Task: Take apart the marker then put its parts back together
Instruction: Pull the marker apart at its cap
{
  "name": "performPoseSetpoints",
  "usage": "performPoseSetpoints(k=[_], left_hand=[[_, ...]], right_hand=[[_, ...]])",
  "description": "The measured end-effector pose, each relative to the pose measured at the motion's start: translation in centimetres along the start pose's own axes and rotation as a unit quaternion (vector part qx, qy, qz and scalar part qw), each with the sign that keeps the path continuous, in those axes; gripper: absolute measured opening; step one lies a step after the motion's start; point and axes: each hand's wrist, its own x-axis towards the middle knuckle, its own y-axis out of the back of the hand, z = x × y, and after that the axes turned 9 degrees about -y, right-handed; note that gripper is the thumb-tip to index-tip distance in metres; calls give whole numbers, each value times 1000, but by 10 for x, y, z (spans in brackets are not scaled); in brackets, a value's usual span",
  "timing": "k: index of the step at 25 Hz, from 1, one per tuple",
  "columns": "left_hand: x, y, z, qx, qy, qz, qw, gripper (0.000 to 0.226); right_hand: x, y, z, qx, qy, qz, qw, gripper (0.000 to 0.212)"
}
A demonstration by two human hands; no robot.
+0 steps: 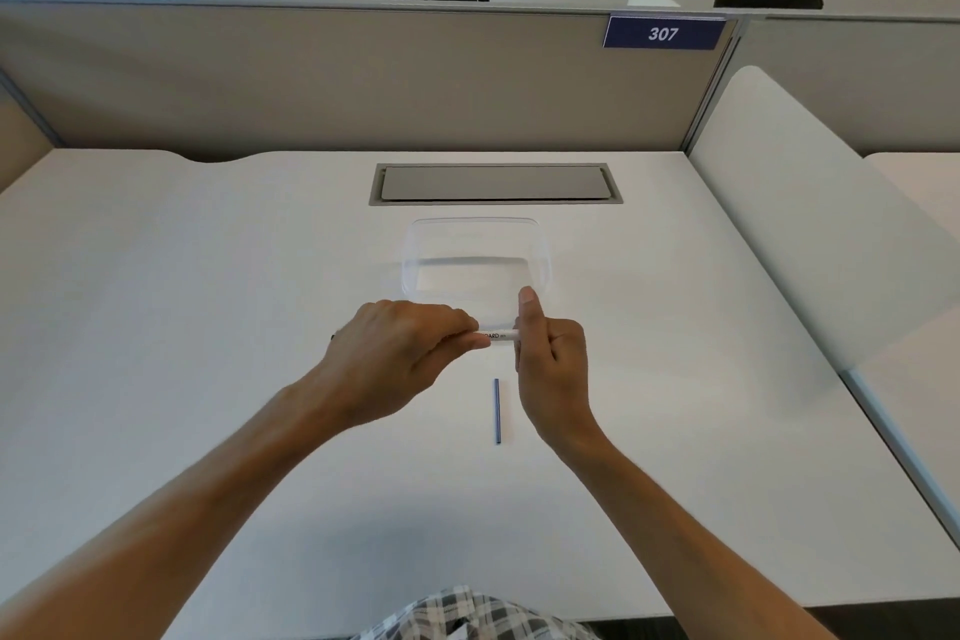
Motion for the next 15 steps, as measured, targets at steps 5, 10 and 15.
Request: performPoseSetpoints(k=[5, 10, 15], left_hand=[[12, 25, -7, -397, 108, -146, 900, 33], [12, 31, 1, -353, 104, -106, 924, 28], [2, 17, 13, 26, 3, 5, 1000, 27]], right_hand=[[4, 15, -17, -116, 393, 28, 912, 58], [10, 21, -22, -153, 412, 49, 897, 56], [8, 8, -12, -1, 1, -33, 999, 65]])
